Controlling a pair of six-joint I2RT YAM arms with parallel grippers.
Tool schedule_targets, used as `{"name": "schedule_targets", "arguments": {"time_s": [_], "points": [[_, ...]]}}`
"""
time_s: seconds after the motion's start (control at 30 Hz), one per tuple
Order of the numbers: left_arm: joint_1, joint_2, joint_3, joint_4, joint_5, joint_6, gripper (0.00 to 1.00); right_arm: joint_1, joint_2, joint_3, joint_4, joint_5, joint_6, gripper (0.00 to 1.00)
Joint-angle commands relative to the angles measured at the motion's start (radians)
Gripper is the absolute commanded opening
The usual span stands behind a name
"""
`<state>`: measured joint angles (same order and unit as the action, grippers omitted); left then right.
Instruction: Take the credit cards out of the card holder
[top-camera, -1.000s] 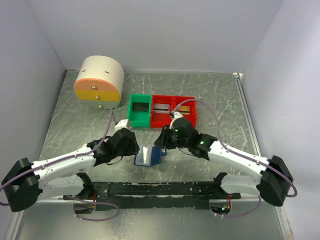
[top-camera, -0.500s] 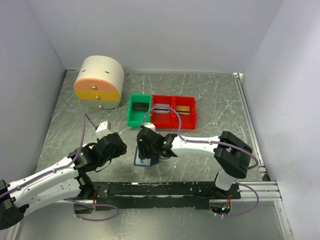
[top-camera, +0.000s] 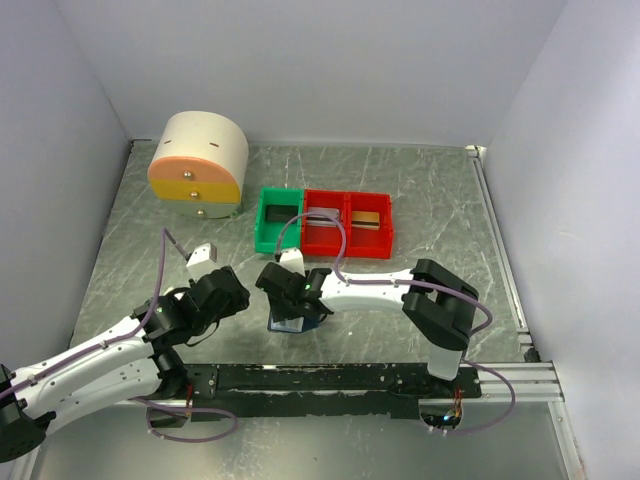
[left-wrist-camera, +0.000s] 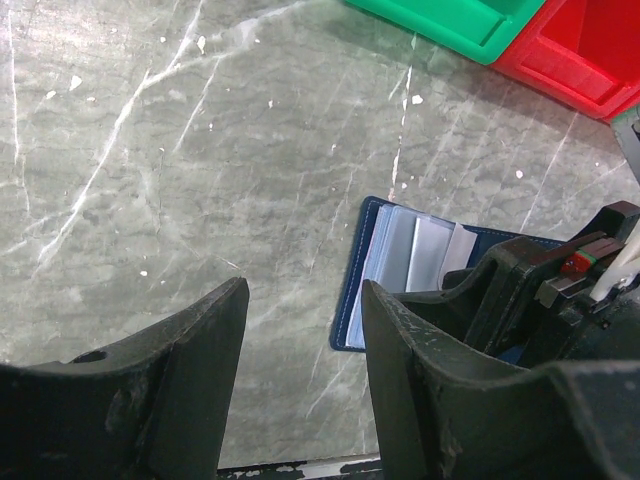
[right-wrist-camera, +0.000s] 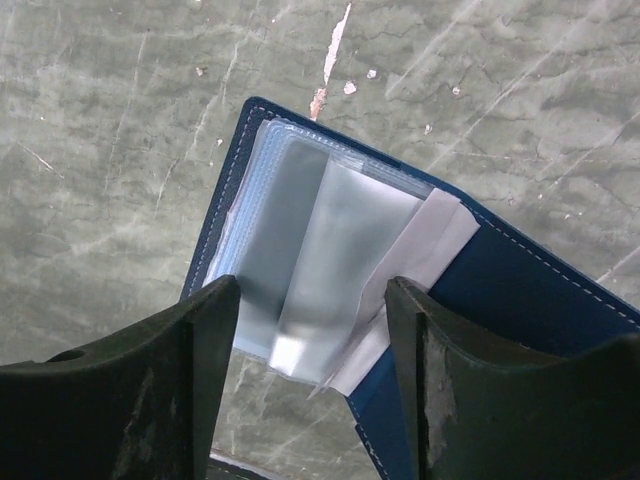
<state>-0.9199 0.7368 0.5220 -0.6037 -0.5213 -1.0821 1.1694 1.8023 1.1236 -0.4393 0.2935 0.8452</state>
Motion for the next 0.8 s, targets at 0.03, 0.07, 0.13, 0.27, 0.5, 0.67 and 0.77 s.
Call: {"name": "schedule_targets", "arguments": {"time_s": [0.03,0.07,0.13,0.27,0.5,0.67,0.77], "points": [[-0.002,-0.005,-0.013,0.005,-0.019,-0.003,0.60,0.007,0.038,-0.022,-0.009,0.004,0.041,0.65],[-0.003,-0.005,-0.014,0.010,-0.016,-0.003,0.60,0.007,0.033,-0.027,-0.001,-0.002,0.046,0.67],[-0.002,0.002,-0.012,0.016,-0.011,-0.002,0.60,0.005,0.015,-0.034,0.012,-0.005,0.061,0.70],[-0.002,0.009,0.000,0.005,-0.014,-0.007,0.59,0.005,0.015,-0.021,-0.003,0.023,0.071,0.73],[-0.002,-0.042,-0.003,-0.019,-0.044,-0.031,0.59,0.019,0.076,0.009,-0.066,0.116,0.091,0.68],[-0.002,-0.064,-0.019,-0.018,-0.033,-0.033,0.60,0.012,0.006,-0.069,0.055,0.042,0.086,0.65],[-0.002,-0.052,-0.019,-0.007,-0.022,-0.022,0.60,-0.003,-0.026,-0.114,0.135,-0.026,0.077,0.65]]}}
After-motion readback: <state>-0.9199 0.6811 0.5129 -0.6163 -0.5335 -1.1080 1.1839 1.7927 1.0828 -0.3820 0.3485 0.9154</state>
